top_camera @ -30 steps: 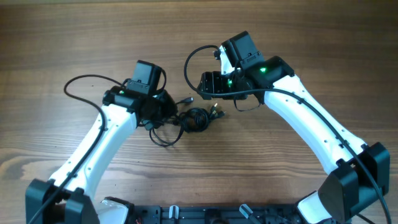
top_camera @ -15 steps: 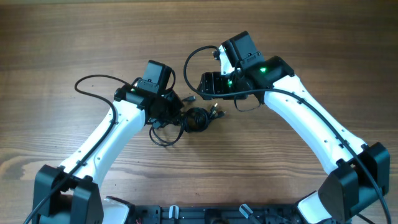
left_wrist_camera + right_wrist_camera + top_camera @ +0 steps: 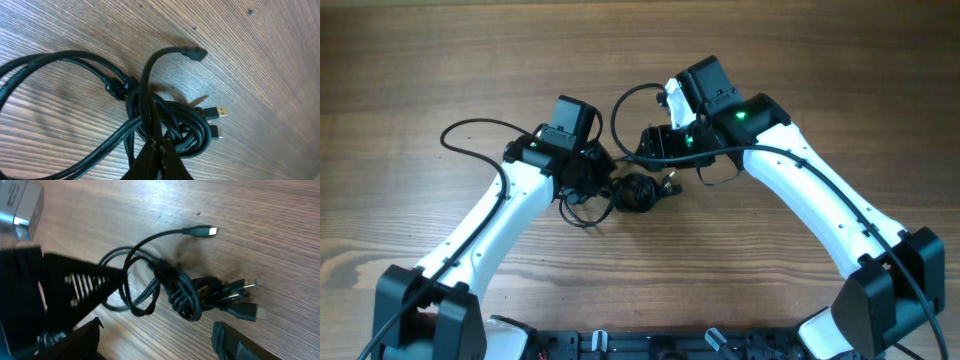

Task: Untangle cables

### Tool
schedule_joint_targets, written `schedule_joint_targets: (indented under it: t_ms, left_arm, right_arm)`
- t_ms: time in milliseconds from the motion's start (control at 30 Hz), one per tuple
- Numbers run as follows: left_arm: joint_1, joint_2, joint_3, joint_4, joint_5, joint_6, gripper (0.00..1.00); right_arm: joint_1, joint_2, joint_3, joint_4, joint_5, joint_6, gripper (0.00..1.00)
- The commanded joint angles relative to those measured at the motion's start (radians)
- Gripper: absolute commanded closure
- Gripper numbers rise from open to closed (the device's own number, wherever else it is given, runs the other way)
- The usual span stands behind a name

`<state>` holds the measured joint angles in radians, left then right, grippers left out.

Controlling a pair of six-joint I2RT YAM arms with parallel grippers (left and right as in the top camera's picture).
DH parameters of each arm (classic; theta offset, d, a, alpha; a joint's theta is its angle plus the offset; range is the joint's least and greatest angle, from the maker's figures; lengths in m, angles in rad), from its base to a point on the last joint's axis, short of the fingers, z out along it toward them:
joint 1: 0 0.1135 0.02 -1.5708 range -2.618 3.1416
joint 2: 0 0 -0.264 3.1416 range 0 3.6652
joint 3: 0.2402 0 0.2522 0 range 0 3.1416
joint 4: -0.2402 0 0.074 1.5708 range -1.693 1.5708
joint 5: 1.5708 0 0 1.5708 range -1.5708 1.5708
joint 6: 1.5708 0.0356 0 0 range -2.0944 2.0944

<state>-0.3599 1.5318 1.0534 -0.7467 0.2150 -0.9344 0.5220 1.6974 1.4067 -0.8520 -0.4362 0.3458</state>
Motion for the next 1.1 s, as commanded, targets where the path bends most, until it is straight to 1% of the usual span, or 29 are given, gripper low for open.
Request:
schedule_joint_targets:
  t_ms: [0,67,100,167,233,267,333,400,567,667,867,1000,1067]
  left_arm:
    - [0.063,0.006,-0.002,0.005,0.105,-0.017,0.96]
    - [0.132,0.006,-0.002,0.011,0.241,-0.003,0.96]
    - [0.155,0.006,-0.002,0.023,0.304,0.015,0.96]
    - [0.179,0.006,-0.002,0.038,0.382,0.027,0.96]
    - [0.187,0.006,-0.002,0.065,0.450,0.041,0.96]
    - [0.187,0.006,-0.002,0.079,0.475,0.041,0.96]
    - [0.187,0.006,-0.002,0.094,0.505,0.041,0.96]
    - [0.187,0.006,-0.002,0.097,0.515,0.041,0.96]
    - [0.187,0.006,-0.002,0.100,0.529,0.041,0.96]
    - [0.187,0.006,-0.002,0.105,0.529,0.041,0.96]
    - [0.196,0.006,-0.002,0.105,0.529,0.053,0.96]
    - [0.196,0.006,-0.002,0.105,0.529,0.056,0.96]
    - [0.196,0.006,-0.002,0.105,0.529,0.056,0.96]
  right_arm:
    - [0.005,0.001,-0.010,0.002,-0.090,-0.121,0.27]
    - [0.006,0.001,-0.010,0.003,-0.124,-0.210,0.27]
    - [0.008,0.003,-0.010,0.005,-0.131,-0.233,0.28]
    - [0.013,0.005,-0.010,0.007,-0.131,-0.251,0.31]
    - [0.025,0.006,-0.010,0.022,-0.142,-0.278,0.36]
    - [0.034,0.007,-0.010,0.034,-0.142,-0.285,0.42]
    - [0.048,0.008,-0.010,0.052,-0.141,-0.294,0.50]
    - [0.061,0.013,-0.010,0.070,-0.139,-0.294,0.58]
    - [0.062,0.050,-0.011,0.077,-0.123,-0.293,0.68]
    - [0.062,0.075,-0.011,0.085,-0.127,-0.292,0.70]
    - [0.062,0.127,-0.011,0.103,-0.135,-0.290,0.80]
    - [0.062,0.153,-0.011,0.116,-0.150,-0.290,0.81]
    - [0.063,0.165,-0.011,0.124,-0.150,-0.280,0.84]
